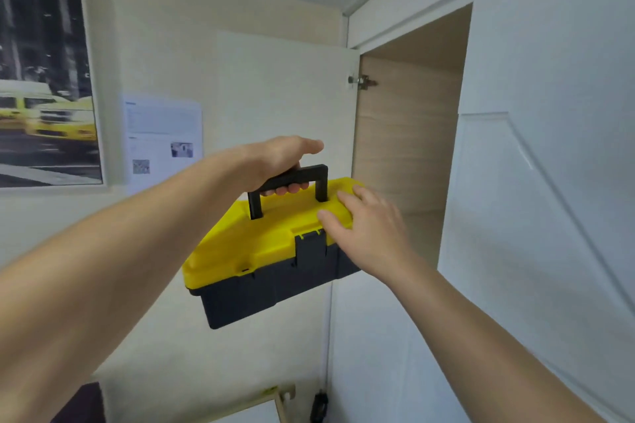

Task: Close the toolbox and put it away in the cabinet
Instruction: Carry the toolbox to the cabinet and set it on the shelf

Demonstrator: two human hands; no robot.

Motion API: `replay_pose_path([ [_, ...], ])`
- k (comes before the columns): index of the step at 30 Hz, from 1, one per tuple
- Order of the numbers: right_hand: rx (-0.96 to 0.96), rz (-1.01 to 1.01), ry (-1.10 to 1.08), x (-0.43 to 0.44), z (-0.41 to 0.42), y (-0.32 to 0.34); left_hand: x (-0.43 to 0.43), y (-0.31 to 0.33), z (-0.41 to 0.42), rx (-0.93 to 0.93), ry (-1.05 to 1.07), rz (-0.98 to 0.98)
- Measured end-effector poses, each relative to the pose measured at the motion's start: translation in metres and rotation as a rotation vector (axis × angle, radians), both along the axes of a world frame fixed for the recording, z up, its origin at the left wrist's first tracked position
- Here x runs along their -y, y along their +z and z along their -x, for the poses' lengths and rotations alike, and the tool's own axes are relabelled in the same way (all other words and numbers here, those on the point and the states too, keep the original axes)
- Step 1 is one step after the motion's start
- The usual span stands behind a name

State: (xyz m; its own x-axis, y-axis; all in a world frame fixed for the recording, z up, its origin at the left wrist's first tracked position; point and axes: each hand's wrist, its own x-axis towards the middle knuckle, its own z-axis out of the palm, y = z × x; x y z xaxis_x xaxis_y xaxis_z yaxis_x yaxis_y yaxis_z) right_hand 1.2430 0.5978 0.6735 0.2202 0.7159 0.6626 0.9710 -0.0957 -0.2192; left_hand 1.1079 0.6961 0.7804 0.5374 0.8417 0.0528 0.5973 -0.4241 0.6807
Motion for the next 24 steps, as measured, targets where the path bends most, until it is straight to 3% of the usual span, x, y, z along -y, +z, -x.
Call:
replay_pose_path([
  [10,-0.02,0.056,-0.235,-0.096,-0.145,-0.005,-0.116,-0.004,-0.17,0.0,-0.199,-0.026],
  [24,-0.17,0.194,-0.708,-0.224,-0.303,-0.017,-0.266,-0.025,-0.412,-0.097,-0.575,0.086],
])
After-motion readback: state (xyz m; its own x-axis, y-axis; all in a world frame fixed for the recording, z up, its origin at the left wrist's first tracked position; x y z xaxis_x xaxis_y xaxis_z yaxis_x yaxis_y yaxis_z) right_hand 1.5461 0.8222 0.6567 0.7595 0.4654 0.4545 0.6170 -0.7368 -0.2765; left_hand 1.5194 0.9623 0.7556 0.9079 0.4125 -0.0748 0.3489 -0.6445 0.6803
